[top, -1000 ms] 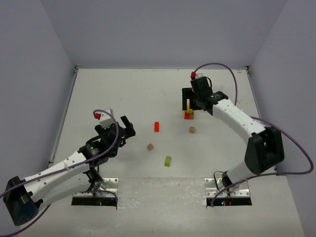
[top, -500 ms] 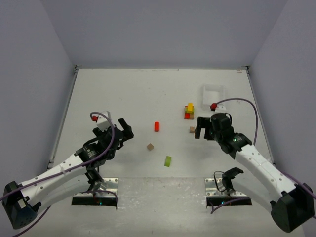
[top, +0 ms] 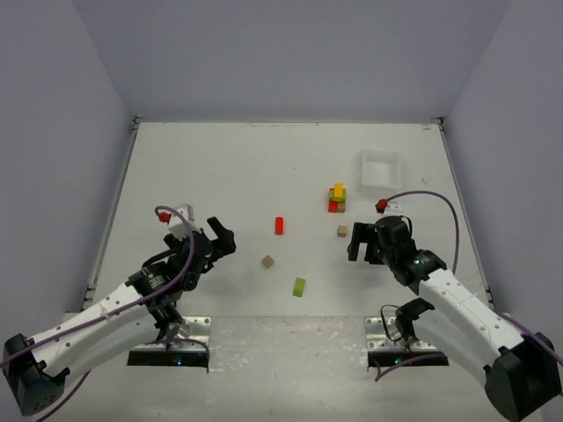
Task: Build the wood block tower
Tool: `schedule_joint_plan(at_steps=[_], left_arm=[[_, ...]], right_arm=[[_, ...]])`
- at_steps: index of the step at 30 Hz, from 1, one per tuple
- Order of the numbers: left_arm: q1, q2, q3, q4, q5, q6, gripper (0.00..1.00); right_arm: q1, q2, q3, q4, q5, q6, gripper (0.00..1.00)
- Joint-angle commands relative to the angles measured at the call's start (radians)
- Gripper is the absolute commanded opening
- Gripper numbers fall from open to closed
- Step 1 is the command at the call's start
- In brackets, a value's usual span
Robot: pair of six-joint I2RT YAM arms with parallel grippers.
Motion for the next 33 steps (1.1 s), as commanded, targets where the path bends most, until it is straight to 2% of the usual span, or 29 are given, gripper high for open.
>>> schedule_joint_plan(at_steps=[1,9,17,24,29,31,32,33], left_arm=[[0.008,0.035,0.011,0.071,0.012,0.002,1.00],[0.008,0.003,-0.033,0.086,0.016,0.022,1.00],[0.008,-0.107,-0.075,0.098,0.022,0.020,1.00],[0.008,-0.091,-0.073,0.104,0.022,0.021,1.00],[0.008,-0.069,-0.069,0.105,0.017,0.021,1.00],[0.008,-0.063,-0.070,0.107,0.016,0.018,1.00],[0.008,-0.063,-0.070,0.107,0.016,0.018,1.00],[0.008,-0.062,-0.072,0.108,0.016,0.018,1.00]], right_arm=[[0.001,0.079,0.078,0.044,-0.014,-0.001,0.99],[0.002,0.282,0.177,0.066,-0.034,0.007,0.99],[0.008,0.371,0.220,0.084,-0.020,0.018,0.99],[0.019,0.463,0.280,0.106,-0.009,0.006,0.98],[0.020,0.552,0.333,0.124,0.037,0.020,0.90],[0.019,0.609,0.357,0.132,0.063,0.018,0.82],[0.019,0.611,0.363,0.133,0.064,0.018,0.82],[0.020,0.642,0.380,0.136,0.076,0.018,0.75]])
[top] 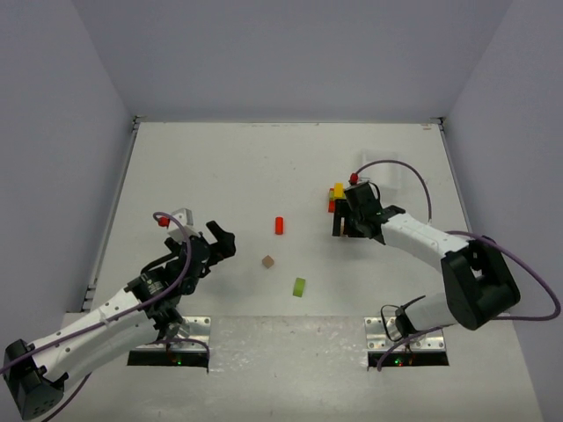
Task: Build the wood block tower
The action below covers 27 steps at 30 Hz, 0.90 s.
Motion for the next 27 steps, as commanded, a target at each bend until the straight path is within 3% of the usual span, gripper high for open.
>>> schedule_joint_plan(at_steps=[1,8,14,18,27], left_arm=[[0.008,0.004,0.002,0.042,-0.008,0.005,1.00],[0.008,0.005,0.002,0.047,-0.019,0.006,1.00],[0.008,0.005,0.002,0.048,-0.025,0.007,1.00],[0.008,0.008,0.002,0.050,-0.028,0.006,1.00],[0.009,0.007,0.002,0.048,-0.026,0.006,1.00]], right_arm=[[0.006,0.076,0.081,0.050,0.070,0.006,0.69],[0.005,0.166,0.128,0.054,0.062,-0.001,0.44],[0.005,0.188,0.127,0.058,0.048,0.009,0.37],[0.005,0.193,0.126,0.053,0.048,0.019,0.40],[0.007,0.189,0.108,0.054,0.034,0.028,0.38]])
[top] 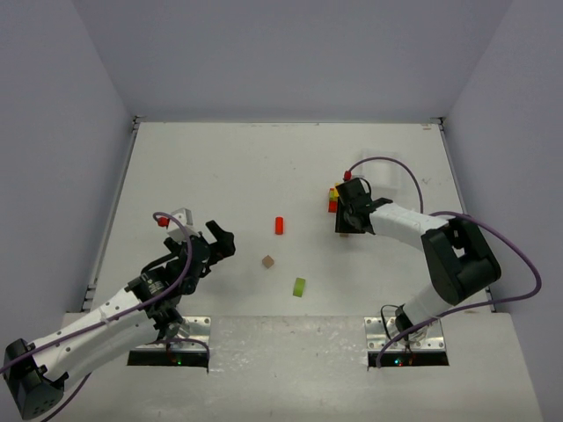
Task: Build the wood block tower
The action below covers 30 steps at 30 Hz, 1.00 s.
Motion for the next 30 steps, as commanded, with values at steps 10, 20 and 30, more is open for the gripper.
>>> schedule_joint_plan(at_steps=[10,20,30], left_arm=[[0.008,-0.019,0.002,0.037,-0.003,0.006,1.00],[0.007,-0.038,-0.005,0.027,-0.007,-0.004,1.00],[0.008,-0.032,-0.005,0.017,-0.028,-0.013,1.00]], right_arm=[[0.006,-0.054,-0.021,0.032,-0.004,0.010,0.20],[0.007,-0.223,0.011,-0.050,0.013,-0.053,0.14],[-0.009,-0.164,0.274,-0.127,0.074,-0.119,0.15]])
